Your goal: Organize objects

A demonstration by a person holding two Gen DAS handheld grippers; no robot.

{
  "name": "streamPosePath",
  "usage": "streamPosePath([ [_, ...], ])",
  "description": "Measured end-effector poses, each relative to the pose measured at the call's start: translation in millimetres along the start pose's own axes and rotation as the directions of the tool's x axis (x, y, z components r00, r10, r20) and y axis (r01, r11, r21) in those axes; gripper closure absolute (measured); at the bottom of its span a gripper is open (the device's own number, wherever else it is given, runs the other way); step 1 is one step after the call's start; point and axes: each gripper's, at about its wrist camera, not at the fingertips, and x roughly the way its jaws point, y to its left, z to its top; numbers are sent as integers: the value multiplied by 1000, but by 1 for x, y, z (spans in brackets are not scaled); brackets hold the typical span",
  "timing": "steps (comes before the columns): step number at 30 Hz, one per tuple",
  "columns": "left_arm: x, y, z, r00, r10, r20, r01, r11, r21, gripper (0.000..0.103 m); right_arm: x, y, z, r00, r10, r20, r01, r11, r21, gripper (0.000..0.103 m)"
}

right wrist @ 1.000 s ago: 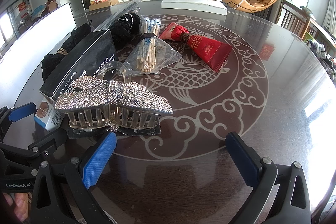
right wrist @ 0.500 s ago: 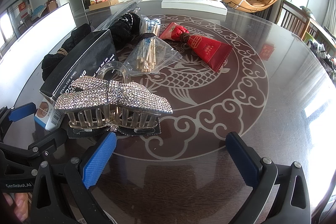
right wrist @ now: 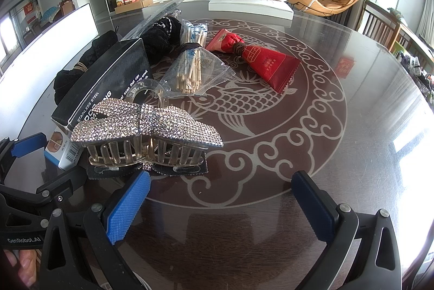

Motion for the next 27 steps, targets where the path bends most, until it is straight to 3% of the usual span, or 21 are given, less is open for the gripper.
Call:
streamPosePath([
  [12,-8,8,-5,1000,-24,-17,25,999,36,0,0,0,0,1000,0,0,0,1000,0,0],
  [16,-4,15,4,999,-27,-22,27,1000,8,0,0,0,0,1000,0,0,0,1000,0,0],
  [18,0,16,15,998,-59,-27,58,998,-22,14,0,0,0,1000,0,0,0,1000,0,0],
  [20,2,13,21,999,-47,-14,47,999,-13,48,0,0,0,1000,-1,0,1,1000,1,0],
  [21,1,12,22,999,-46,-13,46,999,3,59,0,0,0,1000,-1,0,1,1000,1,0],
  [24,-12,15,5,996,-85,-21,85,996,10,61,0,0,0,1000,-1,0,1,1000,1,0],
  [27,-38,20,-33,998,-66,-14,67,996,59,61,0,0,0,1000,-1,0,1,1000,1,0],
])
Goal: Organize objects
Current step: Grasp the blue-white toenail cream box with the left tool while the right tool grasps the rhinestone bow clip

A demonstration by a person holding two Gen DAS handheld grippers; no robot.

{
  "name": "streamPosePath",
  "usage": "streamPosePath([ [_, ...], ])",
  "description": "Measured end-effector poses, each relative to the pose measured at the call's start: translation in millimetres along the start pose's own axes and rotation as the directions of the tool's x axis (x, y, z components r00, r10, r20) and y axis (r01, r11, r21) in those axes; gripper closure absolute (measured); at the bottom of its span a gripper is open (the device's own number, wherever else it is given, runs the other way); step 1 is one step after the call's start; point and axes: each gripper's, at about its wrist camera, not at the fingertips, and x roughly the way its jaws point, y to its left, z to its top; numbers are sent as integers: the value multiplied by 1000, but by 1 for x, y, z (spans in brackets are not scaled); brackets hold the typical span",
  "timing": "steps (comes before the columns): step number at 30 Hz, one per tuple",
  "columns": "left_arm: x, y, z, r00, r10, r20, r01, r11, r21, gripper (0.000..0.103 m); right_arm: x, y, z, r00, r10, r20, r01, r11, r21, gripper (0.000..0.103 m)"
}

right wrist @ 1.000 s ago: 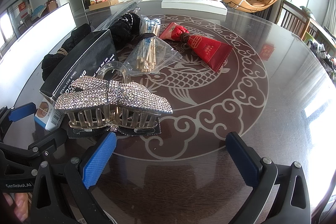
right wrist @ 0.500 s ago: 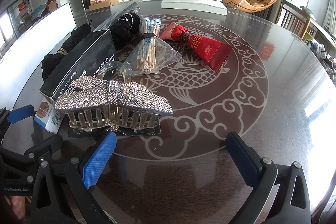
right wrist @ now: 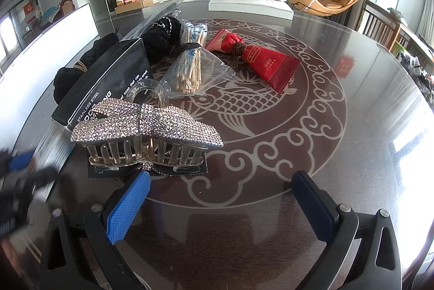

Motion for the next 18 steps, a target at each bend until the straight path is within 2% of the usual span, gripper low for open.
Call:
streamPosePath([
  [1,-8,0,-11,1000,3,0,-3,1000,8,60,0,0,0,1000,0,0,0,1000,0,0],
  [3,-16,0,-26,999,38,7,-38,999,34,44,0,0,0,1000,0,0,0,1000,0,0],
  [4,-16,0,-28,998,59,-2,-58,997,48,18,0,0,0,1000,0,0,0,1000,0,0],
  [5,-14,-1,-28,997,74,-8,-73,996,59,6,0,0,0,1000,0,0,0,1000,0,0],
  [8,-8,-2,-19,994,108,5,-108,992,62,5,0,0,0,1000,0,0,0,1000,0,0],
  [11,6,1,-3,998,54,-32,-54,998,19,0,-1,0,0,1000,-5,0,5,1000,6,0],
  [12,12,5,3,998,26,-53,-26,1000,-3,0,0,0,1,1000,7,-2,-7,1000,-11,0],
  [16,17,9,11,997,13,-79,-11,1000,25,0,-13,-13,-5,997,66,-35,-68,994,-83,0],
  [18,15,10,7,999,1,-37,1,999,44,0,-23,-16,-2,993,116,-32,-119,985,-127,0],
])
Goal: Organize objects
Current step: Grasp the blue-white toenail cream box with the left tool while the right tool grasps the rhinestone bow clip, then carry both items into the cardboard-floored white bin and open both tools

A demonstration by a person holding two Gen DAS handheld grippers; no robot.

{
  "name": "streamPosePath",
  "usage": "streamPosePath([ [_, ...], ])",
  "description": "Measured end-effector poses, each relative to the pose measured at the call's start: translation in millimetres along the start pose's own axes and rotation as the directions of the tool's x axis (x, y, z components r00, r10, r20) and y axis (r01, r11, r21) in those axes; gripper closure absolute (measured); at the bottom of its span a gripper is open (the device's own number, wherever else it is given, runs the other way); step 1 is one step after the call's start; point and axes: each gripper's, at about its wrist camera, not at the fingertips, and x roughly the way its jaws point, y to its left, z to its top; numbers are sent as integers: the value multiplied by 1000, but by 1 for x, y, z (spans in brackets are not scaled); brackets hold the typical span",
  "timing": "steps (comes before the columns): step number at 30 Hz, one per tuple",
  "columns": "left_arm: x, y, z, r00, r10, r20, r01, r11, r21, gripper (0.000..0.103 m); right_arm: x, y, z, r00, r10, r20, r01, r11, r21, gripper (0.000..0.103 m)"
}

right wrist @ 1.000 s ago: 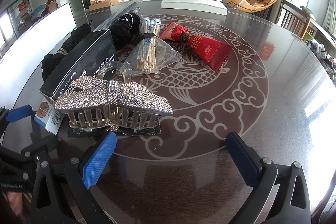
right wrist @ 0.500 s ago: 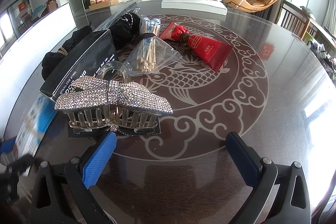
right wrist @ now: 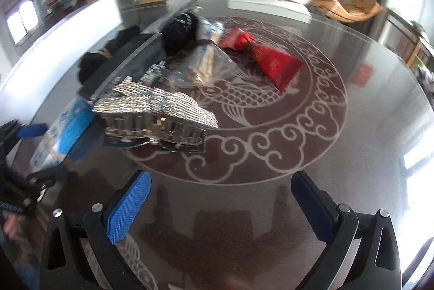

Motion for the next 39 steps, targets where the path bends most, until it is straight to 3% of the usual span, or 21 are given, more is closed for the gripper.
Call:
streamPosePath([
  [5,1,-1,-3,1000,1,31,-1,1000,2,1,-2,17,31,995,86,41,-79,985,-152,0],
  [6,-2,1,-5,999,2,44,-2,1000,3,6,2,21,36,993,115,33,-108,980,-169,0],
  [8,-9,6,-6,997,-5,75,4,1000,11,46,11,31,39,974,221,-48,-226,958,-179,10],
  [9,-13,10,-8,997,-10,79,8,1000,17,56,14,38,38,957,269,-108,-285,944,-169,14],
  [10,-16,15,-10,997,-1,76,0,1000,13,59,11,46,34,931,330,-159,-355,919,-172,18],
  [11,-18,21,-11,997,-5,76,5,1000,2,59,5,53,31,912,366,-184,-399,897,-192,19],
  [12,-20,27,-15,996,-14,84,16,1000,-18,59,-2,60,27,907,374,-194,-412,884,-223,19],
  [17,-24,36,-20,993,-23,112,30,998,-62,59,-13,69,29,946,296,-130,-319,921,-225,9],
  [21,-27,36,-25,991,-48,123,59,994,-88,60,16,82,37,961,255,-104,-272,938,-216,8],
  [24,-38,41,-32,989,-68,134,82,991,-108,60,28,85,36,949,289,-127,-308,936,-173,53],
  [25,-43,44,-33,987,-75,140,91,989,-112,60,25,84,35,949,294,-114,-310,936,-167,57],
  [31,-107,56,-44,958,-149,243,192,968,-163,60,-29,90,35,948,318,-32,-319,932,-172,57],
  [34,-155,78,-44,937,-118,330,184,967,-178,60,-66,111,44,930,367,11,-361,918,-164,57],
  [36,-185,107,-43,928,-29,373,114,971,-210,60,-82,136,51,904,426,41,-414,894,-171,57],
  [39,-206,153,-46,924,102,368,6,960,-282,60,-94,198,79,850,524,57,-505,841,-196,57],
])
